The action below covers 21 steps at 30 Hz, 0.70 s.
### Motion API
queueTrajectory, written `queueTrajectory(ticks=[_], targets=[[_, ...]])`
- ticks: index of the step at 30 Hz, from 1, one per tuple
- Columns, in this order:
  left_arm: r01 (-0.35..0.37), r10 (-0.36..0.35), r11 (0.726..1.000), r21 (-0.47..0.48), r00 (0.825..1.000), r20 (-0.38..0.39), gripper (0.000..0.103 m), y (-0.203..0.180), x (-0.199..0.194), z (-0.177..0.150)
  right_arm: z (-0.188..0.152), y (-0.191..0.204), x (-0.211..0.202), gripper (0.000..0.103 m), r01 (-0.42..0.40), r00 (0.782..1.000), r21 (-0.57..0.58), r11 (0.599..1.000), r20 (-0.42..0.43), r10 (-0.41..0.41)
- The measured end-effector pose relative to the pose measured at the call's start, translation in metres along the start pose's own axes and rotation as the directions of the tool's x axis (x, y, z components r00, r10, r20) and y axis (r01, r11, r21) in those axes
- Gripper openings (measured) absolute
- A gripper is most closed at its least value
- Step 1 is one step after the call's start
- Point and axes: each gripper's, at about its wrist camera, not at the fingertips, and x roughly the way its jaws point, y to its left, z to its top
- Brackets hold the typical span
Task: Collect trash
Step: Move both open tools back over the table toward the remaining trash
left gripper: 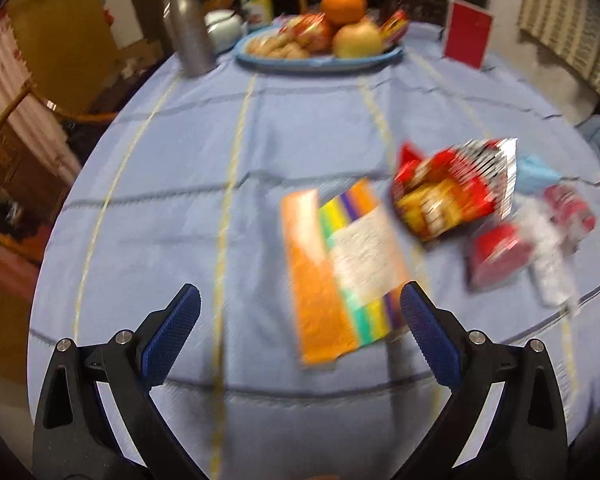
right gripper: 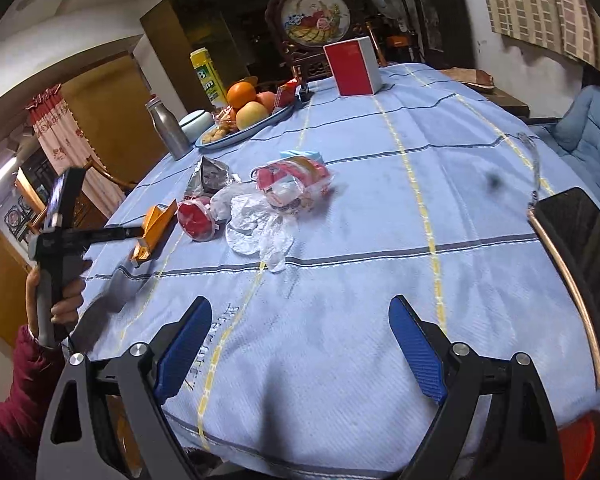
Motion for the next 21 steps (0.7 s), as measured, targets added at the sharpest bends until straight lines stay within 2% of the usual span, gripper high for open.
queueTrajectory(ticks=[3, 5, 10, 11, 13, 17, 21], targets=[[-0.042, 0.042, 0.998, 0.052, 0.999, 0.01, 0.096, -0.021, 0.009, 0.012, 0.001, 0.001, 0.001, 0.089, 0.002, 1.0, 0.005, 1.0, 0.0, -0.002], [-0.05, 0.051, 0.997, 0.05, 0.999, -0.016, 0.096, -0.023, 0.023, 0.018, 0.003, 0.002, 0.002, 0.089, 0.005, 1.0, 0.002, 1.0, 0.002, -0.005], [-0.019, 0.018, 1.0, -0.013, 0.993, -0.119, 0.097, -0.008, 0.061, 0.02, 0.017, 0.003, 0.014, 0.089, -0.009, 1.0, -0.001, 1.0, -0.004, 0.009], [0.009, -0.014, 0.999, -0.041, 0.992, -0.125, 0.097, -0.002, 0.065, 0.018, 0.02, 0.003, 0.016, 0.089, -0.013, 1.0, 0.002, 1.0, -0.005, 0.013], [0.039, -0.047, 0.997, -0.07, 0.992, -0.115, 0.096, 0.005, 0.064, 0.015, 0.028, 0.003, 0.023, 0.089, -0.024, 1.0, 0.007, 1.0, -0.008, 0.024], [0.022, -0.027, 0.998, -0.062, 0.997, -0.073, 0.098, 0.003, 0.062, 0.01, 0.046, 0.003, 0.04, 0.089, -0.036, 0.999, 0.017, 0.999, -0.016, 0.036], [0.021, -0.026, 0.997, -0.069, 0.998, -0.064, 0.098, 0.003, 0.061, 0.009, 0.065, 0.001, 0.067, 0.089, -0.057, 0.997, 0.045, 0.997, -0.046, 0.059]])
